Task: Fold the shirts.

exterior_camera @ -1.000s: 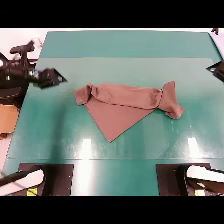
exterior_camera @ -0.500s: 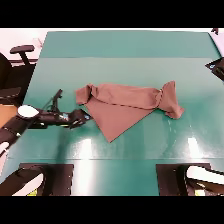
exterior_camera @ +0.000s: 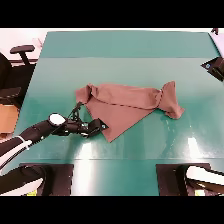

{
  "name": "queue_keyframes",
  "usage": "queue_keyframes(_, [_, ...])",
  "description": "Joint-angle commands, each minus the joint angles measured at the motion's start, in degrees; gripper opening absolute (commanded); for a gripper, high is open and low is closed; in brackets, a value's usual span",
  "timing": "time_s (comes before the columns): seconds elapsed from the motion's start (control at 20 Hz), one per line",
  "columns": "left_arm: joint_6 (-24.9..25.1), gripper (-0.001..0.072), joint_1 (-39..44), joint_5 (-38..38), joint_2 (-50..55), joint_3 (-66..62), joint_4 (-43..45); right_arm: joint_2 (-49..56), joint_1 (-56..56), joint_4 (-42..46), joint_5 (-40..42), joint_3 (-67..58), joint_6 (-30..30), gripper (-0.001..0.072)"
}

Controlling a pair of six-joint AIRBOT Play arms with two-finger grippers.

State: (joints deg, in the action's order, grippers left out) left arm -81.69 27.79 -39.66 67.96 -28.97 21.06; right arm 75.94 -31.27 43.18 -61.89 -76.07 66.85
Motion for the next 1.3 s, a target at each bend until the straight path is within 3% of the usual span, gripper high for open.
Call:
queue_keyframes(0.0, [3.96,0.0709,1.51,2.84,4.15,-0.11,-6.38,-0.04,0.13,-0.09,-0.37,0.0,0.0,0.0616])
queue_keyframes(0.15, [5.75,0.067,1.51,3.23,4.28,-1.77,-8.26,-0.04,0.13,-0.09,-0.9,0.0,0.0,0.0615])
queue_keyframes(0.25, [5.73,0.0452,1.51,4.11,4.28,-2.16,-8.5,-0.04,0.13,-0.09,-1.16,0.0,-0.02,0.0616])
queue_keyframes(0.35, [7.3,0.0025,1.51,4.68,4.28,-2.34,-8.98,-0.04,0.13,-0.07,-1.31,0.0,-0.02,0.0615])
queue_keyframes(0.55, [12.37,0.0017,-2.29,-0.22,2.75,-2.49,-8.37,-0.04,0.13,0.33,-3.67,0.0,-0.07,0.0614])
queue_keyframes(0.65, [12.28,0.0017,-7.89,-2.97,-1.38,-2.47,-4.94,-0.04,0.13,1.27,-6.29,0.0,-0.5,0.0614])
queue_keyframes(1.0, [2.82,0.0017,-34.27,-17.18,-18.25,-2.47,20.15,3.69,2.34,3.41,-11.34,0.04,-3.26,0.0614])
queue_keyframes(1.25, [3.19,0.0018,-41.22,-20.87,-20.24,-2.58,22.49,10.29,11.76,3.34,-20.94,0.15,0.37,0.0614])
